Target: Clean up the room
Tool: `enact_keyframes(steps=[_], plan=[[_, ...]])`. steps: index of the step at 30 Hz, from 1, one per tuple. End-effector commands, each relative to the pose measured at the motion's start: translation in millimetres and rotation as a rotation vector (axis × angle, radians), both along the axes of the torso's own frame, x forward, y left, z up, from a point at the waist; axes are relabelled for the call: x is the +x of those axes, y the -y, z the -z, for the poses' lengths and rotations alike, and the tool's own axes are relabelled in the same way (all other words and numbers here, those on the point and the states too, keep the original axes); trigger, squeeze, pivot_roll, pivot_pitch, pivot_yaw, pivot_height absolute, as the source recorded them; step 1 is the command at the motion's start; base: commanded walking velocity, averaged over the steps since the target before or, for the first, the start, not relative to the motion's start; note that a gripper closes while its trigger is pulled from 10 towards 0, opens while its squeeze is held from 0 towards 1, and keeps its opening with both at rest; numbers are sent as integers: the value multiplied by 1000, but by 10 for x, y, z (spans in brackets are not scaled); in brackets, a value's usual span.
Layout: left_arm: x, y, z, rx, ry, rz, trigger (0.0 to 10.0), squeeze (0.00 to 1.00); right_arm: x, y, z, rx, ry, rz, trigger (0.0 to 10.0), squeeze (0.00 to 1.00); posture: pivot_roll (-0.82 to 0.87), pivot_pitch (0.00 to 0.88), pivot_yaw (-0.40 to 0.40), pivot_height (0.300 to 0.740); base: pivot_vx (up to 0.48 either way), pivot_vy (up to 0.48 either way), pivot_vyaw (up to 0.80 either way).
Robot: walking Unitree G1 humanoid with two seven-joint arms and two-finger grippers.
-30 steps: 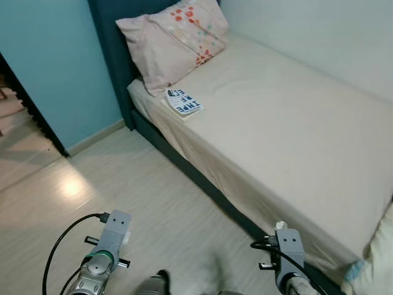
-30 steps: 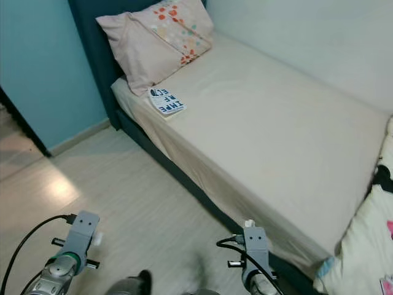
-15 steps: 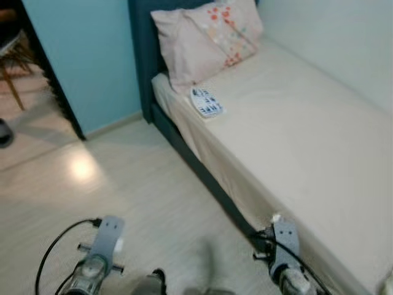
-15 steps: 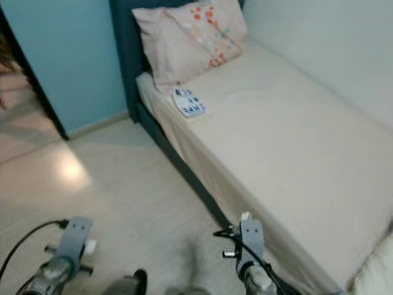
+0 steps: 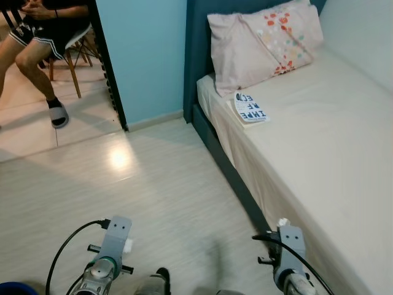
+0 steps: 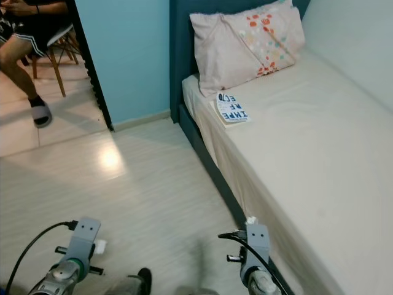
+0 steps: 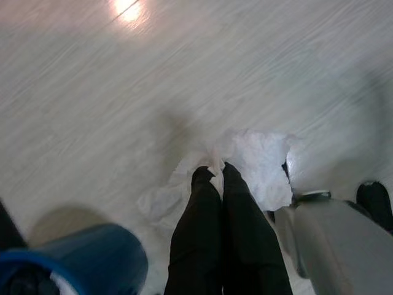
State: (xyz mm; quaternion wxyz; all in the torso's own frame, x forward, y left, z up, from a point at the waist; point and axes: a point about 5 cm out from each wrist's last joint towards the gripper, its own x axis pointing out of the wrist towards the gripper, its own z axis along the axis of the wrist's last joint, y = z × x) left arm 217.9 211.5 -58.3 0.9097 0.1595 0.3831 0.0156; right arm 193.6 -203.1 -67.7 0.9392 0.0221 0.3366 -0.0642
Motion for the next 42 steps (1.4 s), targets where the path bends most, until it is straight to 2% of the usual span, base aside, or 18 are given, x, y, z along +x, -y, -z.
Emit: enact_keyframes(steps=[1, 20, 27, 32, 42], plan=[[-5, 15, 6, -4, -1, 8, 10000, 0, -55, 39, 24, -2, -14, 20, 10000, 0, 58, 9, -34, 740, 428, 0, 0], [14, 19, -4, 1, 9, 16, 10000, 0, -52, 10, 25, 2, -9, 3, 10000, 0, 58, 9, -34, 740, 393, 0, 0], [15, 25, -5, -8, 14, 14, 10000, 0, -59, 5, 31, -1, -17, -11, 10000, 0, 58, 9, -34, 740, 180, 0, 0], [25, 42, -12, -18, 26, 23, 10000, 0, -76, -17, 46, -6, -31, -50, 10000, 0, 58, 9, -34, 740, 0, 0, 788], [32, 35, -16, -19, 25, 25, 10000, 0, -71, -38, 45, 8, -26, -48, 10000, 0, 59, 4, -27, 740, 0, 0, 782]])
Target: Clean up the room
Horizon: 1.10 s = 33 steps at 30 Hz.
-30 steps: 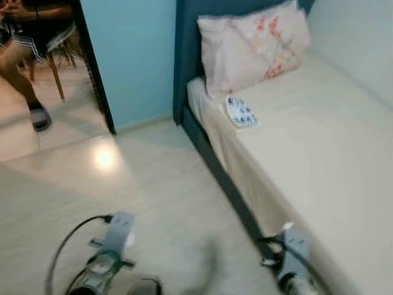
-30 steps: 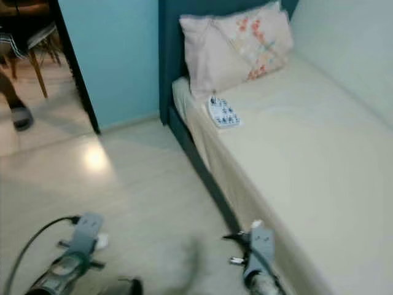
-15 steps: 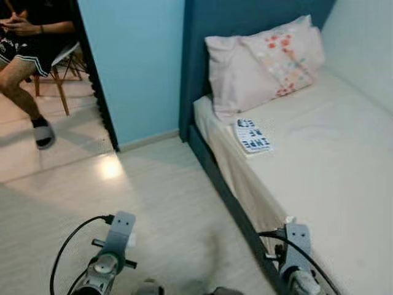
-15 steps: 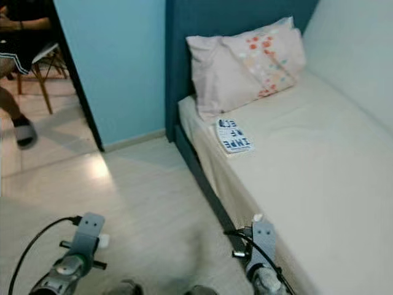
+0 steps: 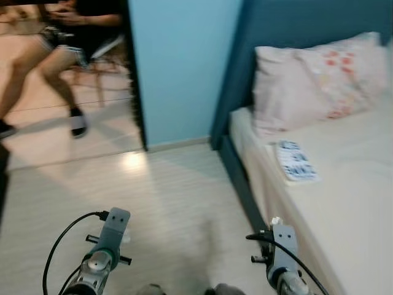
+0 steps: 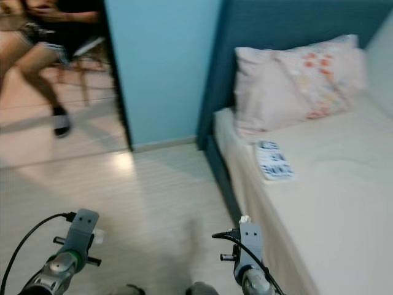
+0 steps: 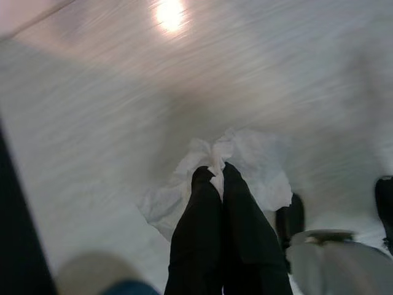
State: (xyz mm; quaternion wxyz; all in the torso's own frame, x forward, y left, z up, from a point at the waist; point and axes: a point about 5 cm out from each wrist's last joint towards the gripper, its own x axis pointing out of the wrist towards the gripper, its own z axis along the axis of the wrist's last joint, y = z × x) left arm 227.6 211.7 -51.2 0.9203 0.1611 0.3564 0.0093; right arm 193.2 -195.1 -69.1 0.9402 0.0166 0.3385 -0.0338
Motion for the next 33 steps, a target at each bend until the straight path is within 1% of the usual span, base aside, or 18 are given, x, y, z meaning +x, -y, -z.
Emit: enact_keyframes(steps=[1, 5, 7, 12, 21, 33], plan=[[-64, 38, 54, -14, -30, 4, 10000, 0, -67, 43, 32, -3, -23, 12, 10000, 0, 59, 4, -27, 740, 0, 0, 781], [-61, 41, 52, -14, -28, 7, 10000, 0, -52, 40, 23, 5, -15, 14, 10000, 0, 59, 4, -27, 740, 0, 0, 777], [-57, 37, 49, -14, -28, 7, 10000, 0, -2, 22, -3, 15, 5, 17, 10000, 0, 60, 1, -23, 740, 0, 0, 775], [-54, 36, 47, -15, -27, 5, 10000, 0, 61, 9, -37, 28, 28, 23, 10000, 0, 60, 5, -22, 740, 0, 0, 770], [-59, 32, 50, -14, -29, 2, 10000, 0, 62, -26, -33, 37, 30, 18, 10000, 0, 62, 9, -22, 740, 0, 0, 766], [-62, 19, 52, -3, -35, 5, 10000, 0, 31, -17, -17, 40, 21, 24, 10000, 0, 62, 9, -22, 740, 0, 0, 757]])
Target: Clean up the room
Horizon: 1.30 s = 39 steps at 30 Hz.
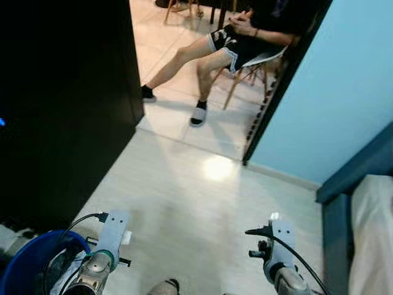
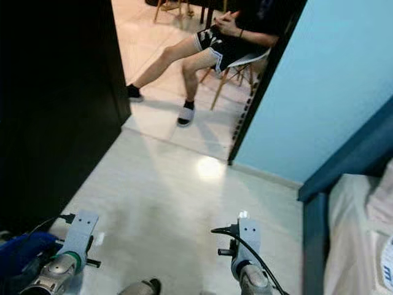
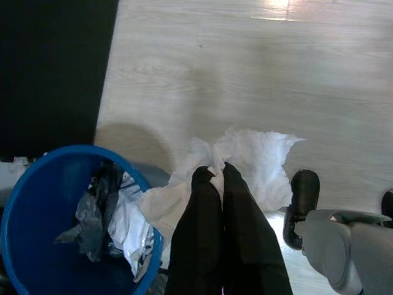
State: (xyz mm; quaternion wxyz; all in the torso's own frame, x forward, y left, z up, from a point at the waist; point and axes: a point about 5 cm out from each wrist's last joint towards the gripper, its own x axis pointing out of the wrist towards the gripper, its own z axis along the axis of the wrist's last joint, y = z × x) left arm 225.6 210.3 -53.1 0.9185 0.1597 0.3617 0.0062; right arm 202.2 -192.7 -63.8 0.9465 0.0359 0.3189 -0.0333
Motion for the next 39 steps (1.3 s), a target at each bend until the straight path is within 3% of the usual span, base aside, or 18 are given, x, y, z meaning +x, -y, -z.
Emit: enact_keyframes(steps=[1, 39], plan=[[-43, 4, 33, 1, -23, 2, 10000, 0, -59, 6, 36, 5, -22, 11, 10000, 0, 62, 9, -22, 740, 0, 0, 756], [-30, -29, 22, 19, -26, -1, 10000, 0, 0, -31, 8, 13, -5, 7, 10000, 0, 66, 8, -13, 740, 0, 0, 752]])
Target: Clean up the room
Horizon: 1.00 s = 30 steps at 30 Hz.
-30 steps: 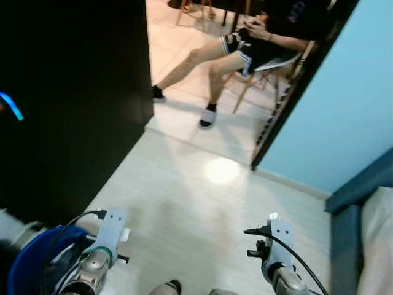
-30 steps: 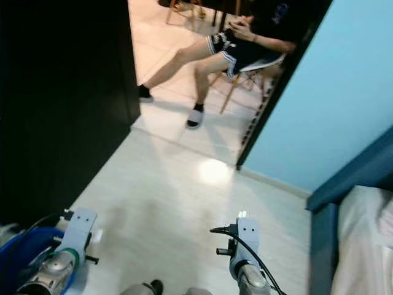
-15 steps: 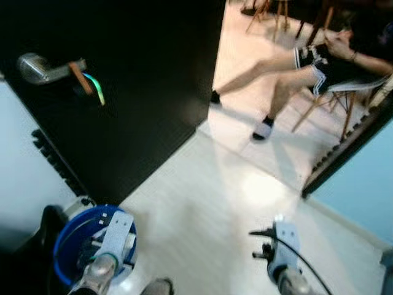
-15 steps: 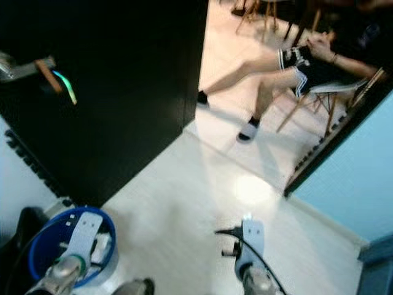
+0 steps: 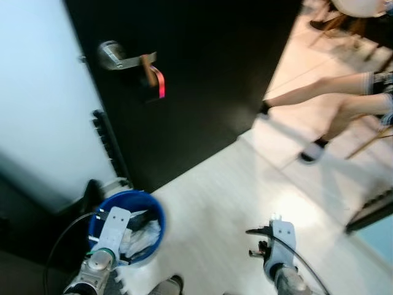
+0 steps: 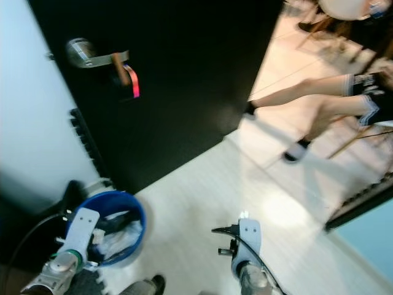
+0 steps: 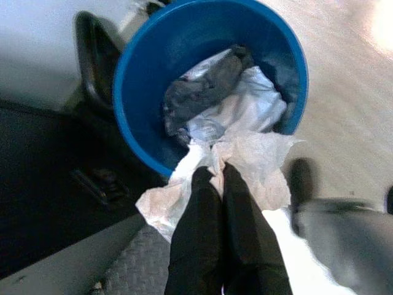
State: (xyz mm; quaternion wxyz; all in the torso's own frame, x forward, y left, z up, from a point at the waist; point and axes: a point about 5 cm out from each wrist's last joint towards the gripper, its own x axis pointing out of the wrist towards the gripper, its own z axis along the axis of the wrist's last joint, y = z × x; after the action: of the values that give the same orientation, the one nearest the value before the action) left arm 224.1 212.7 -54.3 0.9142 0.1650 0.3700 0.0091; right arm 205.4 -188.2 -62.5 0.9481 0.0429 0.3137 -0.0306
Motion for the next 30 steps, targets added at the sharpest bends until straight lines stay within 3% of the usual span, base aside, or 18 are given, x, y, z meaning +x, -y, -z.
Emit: enact_keyframes(steps=[1, 9, 11, 14, 17, 24, 30], plan=[[-15, -6, 10, 6, -8, 3, 10000, 0, -16, 11, 11, 0, -9, 9, 10000, 0, 66, 8, -13, 740, 0, 0, 750], [55, -43, -50, 19, 32, -13, 10000, 0, 195, -3, -132, 28, 86, 33, 10000, 0, 66, 8, -13, 740, 0, 0, 750], [247, -35, -196, 24, 118, -4, 10000, 0, 378, -15, -271, 55, 167, 47, 10000, 0, 69, 10, -13, 740, 0, 0, 747], [334, -18, -265, 15, 157, -2, 10000, 0, 442, -26, -322, 64, 195, 49, 10000, 0, 69, 10, -13, 740, 0, 0, 744], [586, 81, -463, -28, 245, -11, 10000, 0, 614, -86, -464, 109, 270, 62, 10000, 0, 74, 8, -15, 740, 0, 0, 744], [692, 164, -549, -48, 280, 4, 10000, 0, 733, -162, -580, 174, 340, 87, 10000, 0, 71, 3, -13, 740, 0, 0, 744], [723, 217, -582, -52, 300, 56, 10000, 0, 783, -132, -642, 197, 378, 140, 10000, 0, 64, 12, -11, 740, 0, 0, 725]])
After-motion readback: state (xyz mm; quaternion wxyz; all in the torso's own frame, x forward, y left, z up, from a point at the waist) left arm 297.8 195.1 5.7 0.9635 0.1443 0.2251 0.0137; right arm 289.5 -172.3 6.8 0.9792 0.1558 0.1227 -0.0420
